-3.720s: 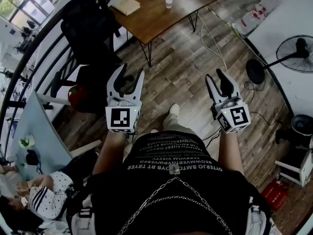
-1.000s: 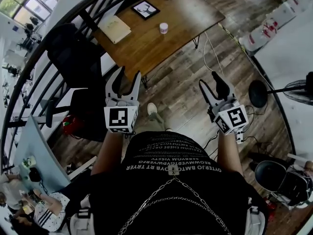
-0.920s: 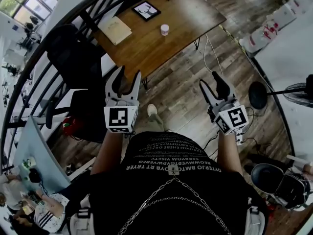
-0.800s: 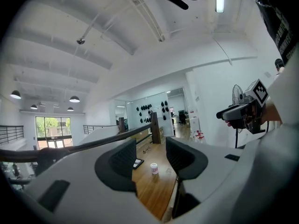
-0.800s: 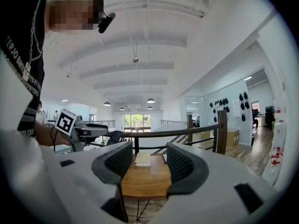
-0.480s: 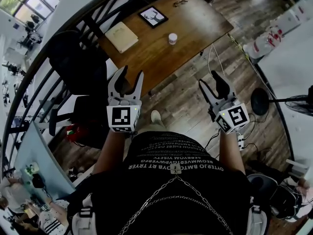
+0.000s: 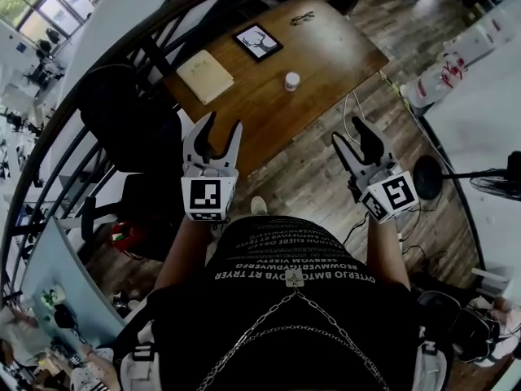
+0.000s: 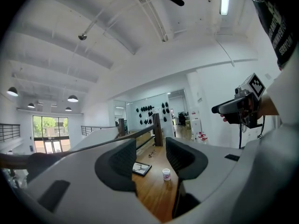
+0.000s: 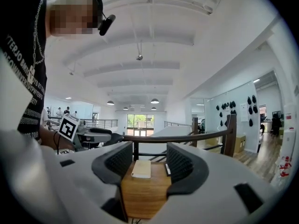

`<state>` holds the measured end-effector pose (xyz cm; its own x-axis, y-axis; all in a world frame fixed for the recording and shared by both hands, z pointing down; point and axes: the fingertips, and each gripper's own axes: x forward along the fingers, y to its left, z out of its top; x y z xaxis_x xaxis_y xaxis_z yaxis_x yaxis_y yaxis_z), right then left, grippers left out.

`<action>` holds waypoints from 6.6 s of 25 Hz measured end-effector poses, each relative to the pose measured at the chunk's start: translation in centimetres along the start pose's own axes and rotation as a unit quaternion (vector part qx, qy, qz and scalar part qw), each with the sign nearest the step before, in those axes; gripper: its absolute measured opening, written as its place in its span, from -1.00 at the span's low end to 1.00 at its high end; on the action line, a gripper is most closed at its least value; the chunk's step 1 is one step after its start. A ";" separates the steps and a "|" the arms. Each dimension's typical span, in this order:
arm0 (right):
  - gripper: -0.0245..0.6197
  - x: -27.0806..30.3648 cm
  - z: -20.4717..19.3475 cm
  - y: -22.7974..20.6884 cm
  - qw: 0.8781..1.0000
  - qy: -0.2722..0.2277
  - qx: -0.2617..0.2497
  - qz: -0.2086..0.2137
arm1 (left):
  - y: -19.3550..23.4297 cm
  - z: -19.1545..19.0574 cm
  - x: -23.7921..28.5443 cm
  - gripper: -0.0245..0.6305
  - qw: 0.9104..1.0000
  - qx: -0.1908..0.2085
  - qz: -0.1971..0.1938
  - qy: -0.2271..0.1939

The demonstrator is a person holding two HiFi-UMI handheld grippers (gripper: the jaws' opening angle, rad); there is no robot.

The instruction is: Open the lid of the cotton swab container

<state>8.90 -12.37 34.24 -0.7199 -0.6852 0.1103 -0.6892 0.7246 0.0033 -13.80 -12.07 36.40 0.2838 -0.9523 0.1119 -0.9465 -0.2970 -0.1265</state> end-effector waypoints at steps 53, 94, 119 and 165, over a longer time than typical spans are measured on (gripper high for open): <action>-0.26 15.8 -7.7 -17.1 0.993 0.081 0.061 0.061 | -6.4 -16.6 24.7 -0.14 0.989 -0.032 -0.090 0.110; -0.26 15.2 -13.8 -22.6 0.980 0.154 0.112 0.054 | -12.8 -36.4 38.1 -0.05 0.961 0.009 -0.135 0.241; -0.28 14.8 -12.2 -16.7 0.981 0.134 0.111 0.086 | -8.9 -26.2 31.2 -0.08 0.970 0.030 -0.121 0.209; -0.20 12.2 3.0 1.8 0.980 0.024 0.034 0.194 | -7.5 -1.0 12.0 -0.08 0.958 0.058 -0.228 0.164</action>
<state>-1.37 -19.69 32.64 -0.9250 -0.3546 0.1367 -0.3702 0.9220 -0.1136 -3.42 -21.17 39.65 0.5815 -0.6543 0.4835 -0.7069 -0.7005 -0.0977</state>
